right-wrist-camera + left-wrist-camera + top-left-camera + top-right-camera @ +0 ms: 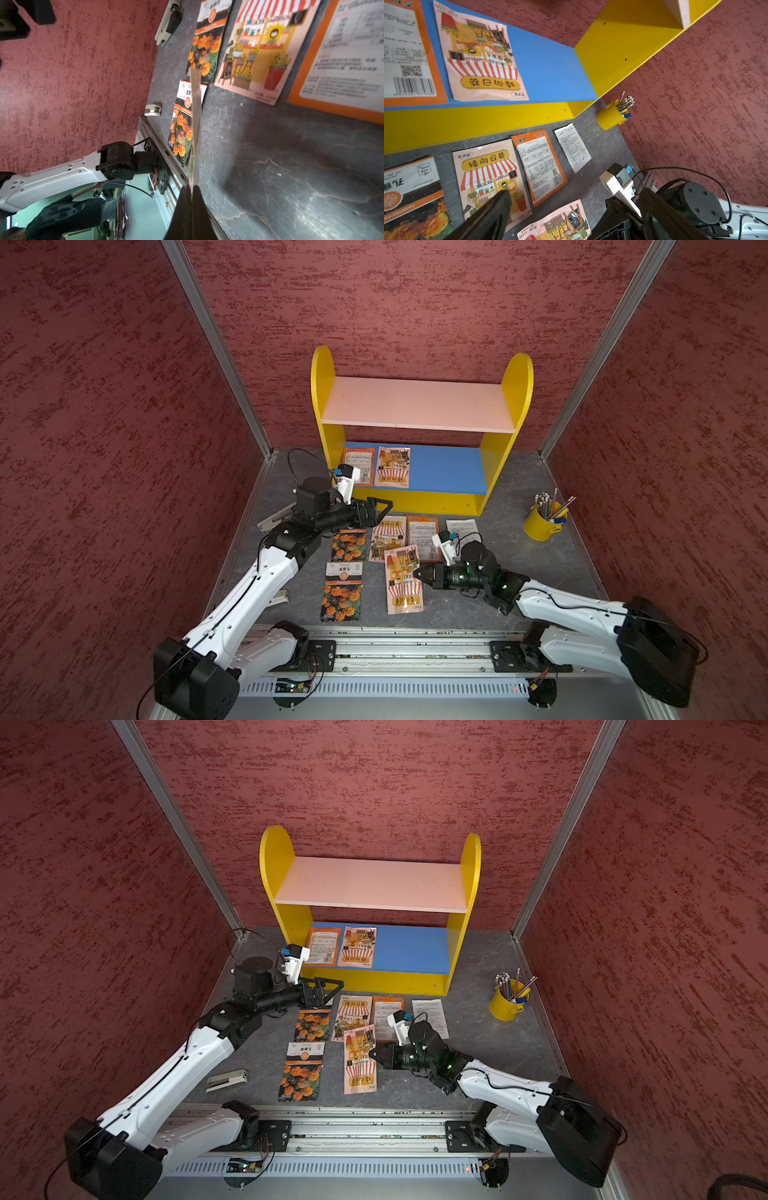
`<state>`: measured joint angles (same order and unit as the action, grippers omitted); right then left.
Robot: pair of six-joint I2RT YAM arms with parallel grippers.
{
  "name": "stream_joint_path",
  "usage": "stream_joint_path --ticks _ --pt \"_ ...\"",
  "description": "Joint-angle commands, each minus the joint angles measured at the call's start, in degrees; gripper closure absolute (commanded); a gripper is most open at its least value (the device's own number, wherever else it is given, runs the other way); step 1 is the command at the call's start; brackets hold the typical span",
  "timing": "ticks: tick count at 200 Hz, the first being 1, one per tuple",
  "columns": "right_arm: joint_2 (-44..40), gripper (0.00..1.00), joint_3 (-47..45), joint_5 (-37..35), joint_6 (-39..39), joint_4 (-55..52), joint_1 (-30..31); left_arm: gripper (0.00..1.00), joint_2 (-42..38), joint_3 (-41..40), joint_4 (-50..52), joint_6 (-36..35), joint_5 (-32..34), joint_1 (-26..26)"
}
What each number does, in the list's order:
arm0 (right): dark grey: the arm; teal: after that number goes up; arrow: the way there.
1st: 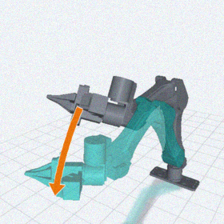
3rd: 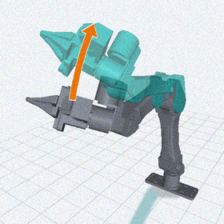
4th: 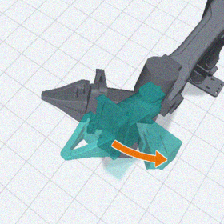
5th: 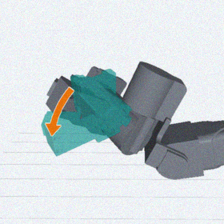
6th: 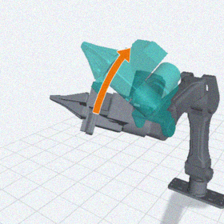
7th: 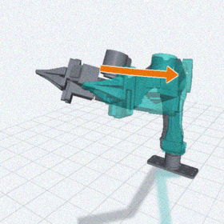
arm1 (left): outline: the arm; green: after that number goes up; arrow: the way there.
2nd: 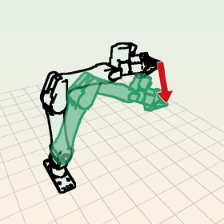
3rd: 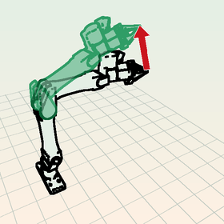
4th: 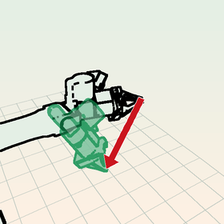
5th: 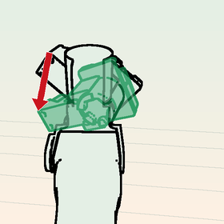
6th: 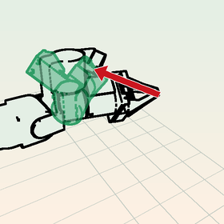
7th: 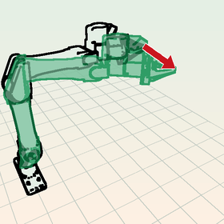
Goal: Take the seed bag off the shelf
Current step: Place the seed packet at the center of the board.
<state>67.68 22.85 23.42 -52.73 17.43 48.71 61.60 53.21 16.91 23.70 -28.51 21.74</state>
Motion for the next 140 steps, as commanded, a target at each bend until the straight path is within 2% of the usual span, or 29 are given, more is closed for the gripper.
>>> stream_joint_path --ticks 1,66,140 --pt "3.45 1.0 -0.89 -5.46 -3.46 10.01 2.59 0.0 -1.35 -0.74 1.19 -1.34 2.23 -0.53" --pt "17.62 1.0 1.1 -11.71 -9.6 16.49 9.04 0.0 -5.06 -1.4 2.95 -2.94 2.69 -0.79" --pt "23.81 1.0 3.41 -13.69 -12.13 11.59 9.95 0.0 -7.78 -3.29 3.59 -3.24 3.26 -0.95"
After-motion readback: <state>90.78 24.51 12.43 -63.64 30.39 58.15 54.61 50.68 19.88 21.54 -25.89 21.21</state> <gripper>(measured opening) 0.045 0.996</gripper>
